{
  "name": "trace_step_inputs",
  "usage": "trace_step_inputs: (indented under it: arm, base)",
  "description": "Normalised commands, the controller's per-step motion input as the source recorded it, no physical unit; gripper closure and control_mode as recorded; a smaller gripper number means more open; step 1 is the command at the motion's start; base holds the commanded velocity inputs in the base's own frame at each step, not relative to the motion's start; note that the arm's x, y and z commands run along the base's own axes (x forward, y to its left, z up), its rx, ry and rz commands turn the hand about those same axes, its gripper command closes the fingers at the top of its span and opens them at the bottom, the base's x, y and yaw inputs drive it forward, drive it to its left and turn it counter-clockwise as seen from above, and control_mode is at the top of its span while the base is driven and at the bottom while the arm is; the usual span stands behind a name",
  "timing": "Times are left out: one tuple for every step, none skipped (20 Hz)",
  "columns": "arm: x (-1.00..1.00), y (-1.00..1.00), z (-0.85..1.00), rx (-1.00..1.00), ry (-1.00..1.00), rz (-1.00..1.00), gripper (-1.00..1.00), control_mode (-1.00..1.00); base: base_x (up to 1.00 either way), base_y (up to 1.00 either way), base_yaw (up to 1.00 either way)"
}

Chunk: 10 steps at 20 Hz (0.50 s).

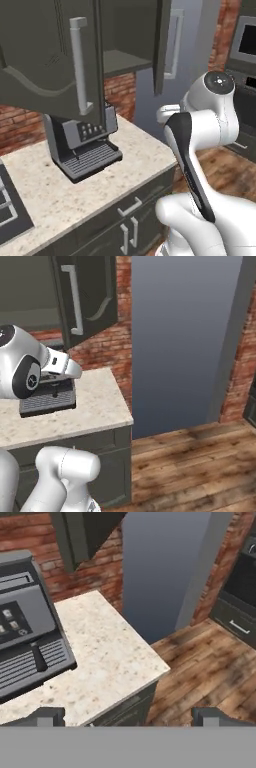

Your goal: Close all open cabinet doors.

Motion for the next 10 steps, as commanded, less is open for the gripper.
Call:
trace_step_inputs:
  arm:
    - [0.0, 0.0, 0.0, 0.0, 0.0, 0.0, -1.0, 1.0]
    - [0.0, 0.0, 0.0, 0.0, 0.0, 0.0, -1.0, 1.0]
    - [0.0, 0.0, 0.0, 0.0, 0.0, 0.0, -1.0, 1.0]
    - [0.0, 0.0, 0.0, 0.0, 0.0, 0.0, -1.0, 1.0]
    - [0.0, 0.0, 0.0, 0.0, 0.0, 0.0, -1.0, 1.0]
    - [0.0, 0.0, 0.0, 0.0, 0.0, 0.0, -1.0, 1.0]
    - [0.0, 0.0, 0.0, 0.0, 0.0, 0.0, -1.0, 1.0]
    - [0.0, 0.0, 0.0, 0.0, 0.0, 0.0, -1.0, 1.0]
    - [0.0, 0.0, 0.0, 0.0, 0.0, 0.0, -1.0, 1.0]
    - [0.0, 0.0, 0.0, 0.0, 0.0, 0.0, -1.0, 1.0]
  base:
    - [0.46, -0.05, 0.46]
    - [0.33, -0.05, 0.46]
    - [0.26, -0.05, 0.44]
    - [0.23, -0.05, 0.42]
    - [0.15, -0.05, 0.38]
    - [0.14, -0.05, 0.34]
    - [0.08, -0.03, 0.31]
    - [0.02, 0.0, 0.31]
    - [0.0, 0.0, 0.34]
    - [0.0, 0.0, 0.35]
